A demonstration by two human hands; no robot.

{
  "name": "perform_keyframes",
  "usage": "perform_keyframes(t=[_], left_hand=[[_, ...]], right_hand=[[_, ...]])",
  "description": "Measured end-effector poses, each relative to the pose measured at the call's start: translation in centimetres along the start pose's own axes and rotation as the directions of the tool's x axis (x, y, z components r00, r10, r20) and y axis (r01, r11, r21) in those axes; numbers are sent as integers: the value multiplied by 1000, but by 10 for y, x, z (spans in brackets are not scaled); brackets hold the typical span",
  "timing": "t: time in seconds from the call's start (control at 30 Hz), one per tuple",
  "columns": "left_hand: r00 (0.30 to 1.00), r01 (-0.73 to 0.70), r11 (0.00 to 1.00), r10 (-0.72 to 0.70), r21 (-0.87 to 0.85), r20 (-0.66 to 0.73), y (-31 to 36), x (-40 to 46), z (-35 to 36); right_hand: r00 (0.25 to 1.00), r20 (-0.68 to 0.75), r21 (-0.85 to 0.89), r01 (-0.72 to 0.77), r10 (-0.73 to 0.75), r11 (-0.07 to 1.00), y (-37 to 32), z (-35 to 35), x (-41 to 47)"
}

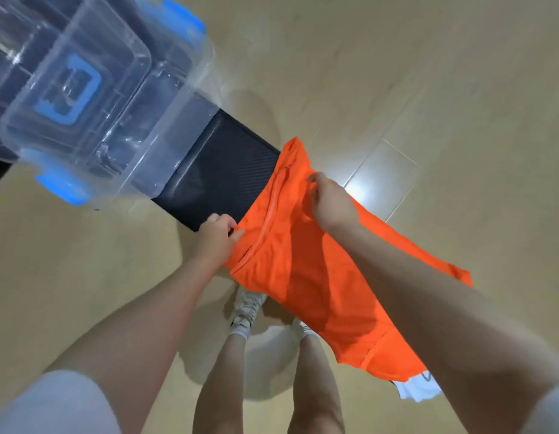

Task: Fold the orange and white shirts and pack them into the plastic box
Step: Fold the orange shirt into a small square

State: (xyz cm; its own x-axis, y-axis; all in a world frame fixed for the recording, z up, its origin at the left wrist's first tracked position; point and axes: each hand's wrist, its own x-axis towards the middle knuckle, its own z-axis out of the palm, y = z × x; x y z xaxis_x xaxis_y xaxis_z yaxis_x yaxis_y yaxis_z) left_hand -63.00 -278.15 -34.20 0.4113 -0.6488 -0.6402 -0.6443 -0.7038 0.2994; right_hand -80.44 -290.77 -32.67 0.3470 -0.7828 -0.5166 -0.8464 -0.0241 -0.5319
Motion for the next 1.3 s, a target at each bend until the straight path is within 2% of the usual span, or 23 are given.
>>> perform_keyframes(t=[0.1,0.2,0.3,0.43,0.53,0.67,0.7,0.77,0.83,0.9,0.97,1.03,1.1,1.17,1.2,1.27,1.3], left_hand=[[995,-69,994,74,85,-65,-7,-9,17],[982,-97,987,74,-129,-175,-13,-9,23],[976,-99,929,21,-357,-216,-19,-10,18],[968,-168,900,73,-402,-242,-26,-12,9],[961,-190,871,71,-452,-268,-29,-12,0],[939,-133,894,-25,-429,-344,-41,-9,-4],[934,-109,903,-50,-416,-354,-46,-7,-3],[925,-52,921,-101,-386,-365,-53,-5,1],[919,36,922,-182,-384,-350,-56,-3,4],[901,55,959,-168,-279,-400,-55,-4,7],[870,-132,991,101,-29,-482,-48,-6,15],[824,-374,914,405,157,-396,-33,-11,29],[802,-486,812,561,321,-206,-17,-16,50],[834,-474,771,548,424,-65,-10,-19,67],[862,-439,772,507,460,-30,-11,-19,71],[886,-380,775,463,506,-44,-17,-17,78],[889,-360,786,452,502,-70,-21,-16,79]], right_hand=[[996,-29,54,-79,80,995,-12,4,15],[984,-25,137,-174,179,975,-16,4,33],[961,-39,123,-268,274,956,-20,6,54],[950,-84,67,-296,301,953,-29,15,73],[951,-116,107,-275,287,956,-39,14,83],[951,-197,150,-210,237,966,-58,15,88],[962,-162,209,-184,220,961,-63,20,88],[988,-5,392,-140,154,909,-70,34,87],[995,96,443,-37,-6,896,-72,46,80],[984,91,380,105,-150,919,-68,44,64],[947,-32,120,321,-319,939,-46,38,45],[862,-63,-139,492,-503,860,-21,38,23],[791,93,-266,605,-605,751,-1,52,6],[753,267,-335,658,-601,675,11,69,-4],[737,307,-393,675,-603,625,17,74,-5],[735,330,-526,664,-593,531,31,75,2],[767,294,-581,617,-570,531,39,70,8]])
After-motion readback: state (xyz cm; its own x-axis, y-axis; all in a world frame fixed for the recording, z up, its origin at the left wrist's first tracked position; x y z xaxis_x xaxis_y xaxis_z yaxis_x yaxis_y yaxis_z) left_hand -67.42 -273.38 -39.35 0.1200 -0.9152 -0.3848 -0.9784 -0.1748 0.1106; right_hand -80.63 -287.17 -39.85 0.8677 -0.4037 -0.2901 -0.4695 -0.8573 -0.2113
